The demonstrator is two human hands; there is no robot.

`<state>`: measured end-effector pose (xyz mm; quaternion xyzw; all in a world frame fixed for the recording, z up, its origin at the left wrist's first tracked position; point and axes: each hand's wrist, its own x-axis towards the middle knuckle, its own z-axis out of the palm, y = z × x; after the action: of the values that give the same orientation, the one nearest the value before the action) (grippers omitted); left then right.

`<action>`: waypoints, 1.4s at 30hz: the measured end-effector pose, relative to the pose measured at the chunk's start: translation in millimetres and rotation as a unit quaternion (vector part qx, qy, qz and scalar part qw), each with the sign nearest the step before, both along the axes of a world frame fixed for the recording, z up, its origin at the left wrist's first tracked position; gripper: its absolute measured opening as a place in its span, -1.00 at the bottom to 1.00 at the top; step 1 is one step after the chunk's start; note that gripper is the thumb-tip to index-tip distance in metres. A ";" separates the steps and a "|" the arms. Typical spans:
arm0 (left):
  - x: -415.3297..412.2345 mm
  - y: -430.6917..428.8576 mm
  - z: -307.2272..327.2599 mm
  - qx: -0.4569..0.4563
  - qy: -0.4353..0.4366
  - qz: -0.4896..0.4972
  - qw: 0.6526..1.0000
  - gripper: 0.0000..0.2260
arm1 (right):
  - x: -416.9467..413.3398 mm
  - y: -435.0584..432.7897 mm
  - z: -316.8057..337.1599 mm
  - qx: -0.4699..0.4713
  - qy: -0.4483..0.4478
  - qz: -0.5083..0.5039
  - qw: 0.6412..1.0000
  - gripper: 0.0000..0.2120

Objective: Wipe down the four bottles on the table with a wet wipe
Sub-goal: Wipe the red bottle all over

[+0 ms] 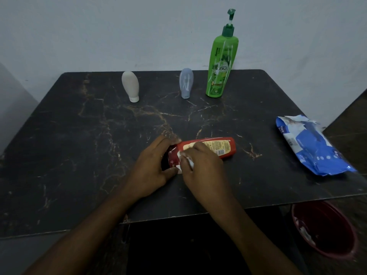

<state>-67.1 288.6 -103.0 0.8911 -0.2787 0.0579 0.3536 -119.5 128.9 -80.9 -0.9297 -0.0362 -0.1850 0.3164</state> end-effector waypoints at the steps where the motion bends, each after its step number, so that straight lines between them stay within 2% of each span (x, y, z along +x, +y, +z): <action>1: 0.2 -0.3 0.1 0.001 0.004 0.001 1.000 -0.38 | -5.3 -1.1 -3.2 0.003 0.002 0.000 1.000 -0.84; 11: -4.7 -3.6 5.7 -0.050 0.021 0.001 0.999 -0.30 | 21.3 -1.3 10.7 0.020 0.008 -0.042 0.999 -0.84; 16: 0.8 0.7 -0.8 -0.006 0.004 -0.001 1.000 -0.32 | 11.8 -9.4 -4.4 0.019 -0.014 -0.041 0.999 -0.83; 22: 1.9 1.9 -2.1 0.009 0.021 -0.004 1.000 -0.33 | 6.5 -78.6 -13.0 0.089 0.028 -0.152 0.984 -0.88; 27: 1.3 0.3 -2.0 0.018 0.027 0.003 0.999 -0.33 | 11.6 -98.5 -13.9 0.090 0.052 -0.210 0.972 -0.82; 30: -0.1 -0.8 -1.2 0.017 0.029 0.007 0.999 -0.33 | 11.4 -74.9 -13.3 0.101 0.029 -0.189 0.976 -0.84; 34: -0.4 -1.0 -1.6 0.010 0.016 0.001 1.000 -0.35 | 3.1 -20.8 -12.7 0.071 0.001 -0.070 0.995 -0.81; 36: -0.6 -1.0 -0.9 0.010 0.013 -0.005 1.000 -0.35 | -0.1 -12.2 -13.7 0.075 -0.014 -0.041 0.996 -0.80; 39: -2.2 -2.2 2.4 0.022 0.023 -0.011 0.999 -0.35 | 4.3 -37.8 -15.5 0.081 -0.006 -0.072 0.994 -0.82; 42: -3.9 -2.7 5.1 0.027 0.016 -0.015 0.999 -0.36 | 9.6 -78.1 -13.0 0.101 0.005 -0.148 0.984 -0.86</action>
<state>-71.0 285.9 -97.9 0.8969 -0.2879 0.0310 0.3342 -109.9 50.8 -93.8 -0.8889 0.1224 -0.2277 0.3781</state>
